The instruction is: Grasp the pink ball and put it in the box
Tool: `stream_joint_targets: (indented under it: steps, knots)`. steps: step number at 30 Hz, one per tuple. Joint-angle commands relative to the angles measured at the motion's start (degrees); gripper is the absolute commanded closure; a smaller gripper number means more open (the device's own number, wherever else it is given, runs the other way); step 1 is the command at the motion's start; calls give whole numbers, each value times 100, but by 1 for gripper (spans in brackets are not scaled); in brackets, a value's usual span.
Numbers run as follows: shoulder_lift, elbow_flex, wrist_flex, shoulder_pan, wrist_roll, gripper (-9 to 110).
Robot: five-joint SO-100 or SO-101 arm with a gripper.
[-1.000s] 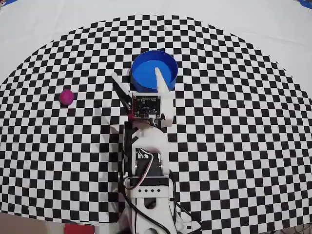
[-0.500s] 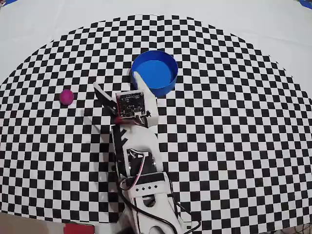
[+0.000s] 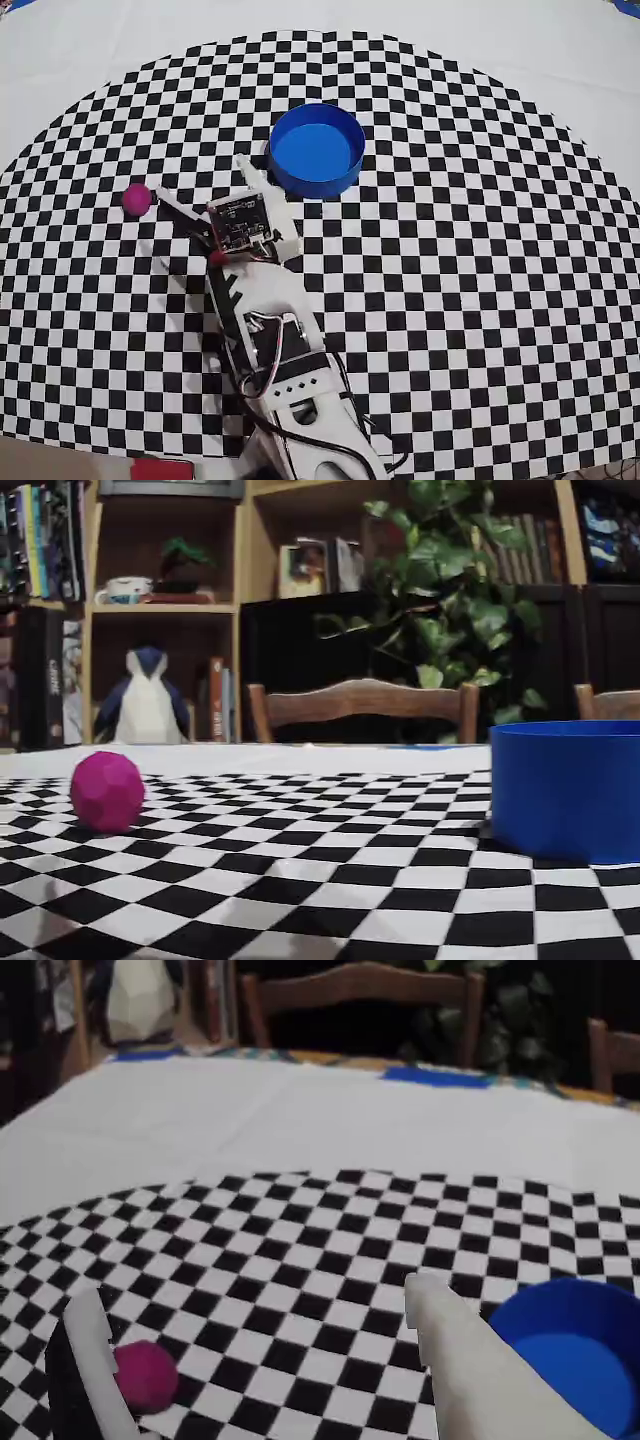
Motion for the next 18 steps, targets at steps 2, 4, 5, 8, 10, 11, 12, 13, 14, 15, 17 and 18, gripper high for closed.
stream_joint_targets:
  steps: [2,4,5,8,10,11,12,13,14,15,17,18]
  knots:
    - [-26,44,26,-281,-35,66]
    - [-9,44,26,-422,-35,66]
    - [-9,44,26,-483,-35,66]
    - [-62,44,26,-642,-35,66]
    - [-105,44,26,-738,-35,66]
    - [-114,44,18,-782,-35,66]
    - [-123,44,18,-835,-35,66]
    - [-132,44,18,-888,-35,66]
    - [-132,44,18,-940,-35,66]
    - [-141,44,18,-984,-35,66]
    - [-141,44,18,-1072,-35,66]
    - [-141,44,18,-1107,-35,66]
